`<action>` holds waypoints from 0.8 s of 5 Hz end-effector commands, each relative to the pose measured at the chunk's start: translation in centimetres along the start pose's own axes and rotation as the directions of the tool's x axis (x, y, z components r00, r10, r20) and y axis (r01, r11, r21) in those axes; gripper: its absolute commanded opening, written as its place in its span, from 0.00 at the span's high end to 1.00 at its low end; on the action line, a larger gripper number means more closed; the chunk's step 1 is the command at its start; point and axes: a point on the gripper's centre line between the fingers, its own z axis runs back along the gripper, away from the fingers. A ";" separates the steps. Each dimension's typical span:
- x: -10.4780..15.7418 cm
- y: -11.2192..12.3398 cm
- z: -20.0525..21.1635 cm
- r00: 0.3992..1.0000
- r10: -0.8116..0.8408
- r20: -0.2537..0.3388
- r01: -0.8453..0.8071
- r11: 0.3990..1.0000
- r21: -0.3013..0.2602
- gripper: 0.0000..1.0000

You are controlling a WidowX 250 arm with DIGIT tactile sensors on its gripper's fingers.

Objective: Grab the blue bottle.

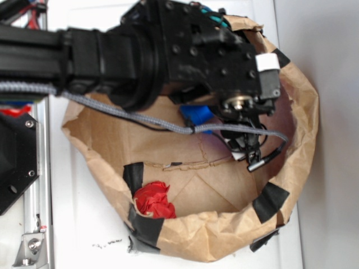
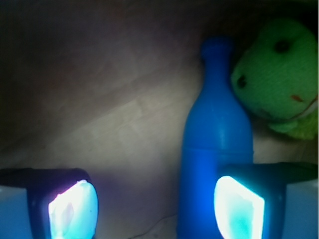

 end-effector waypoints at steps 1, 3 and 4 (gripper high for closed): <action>0.8 1.4 -2.2 1.000 0.020 0.016 -0.020 0.999 0.042 0.00; 0.3 2.1 -3.3 1.000 0.028 0.002 -0.028 0.995 0.094 0.00; -0.5 2.2 -1.6 1.000 0.029 0.013 -0.030 0.998 0.063 0.00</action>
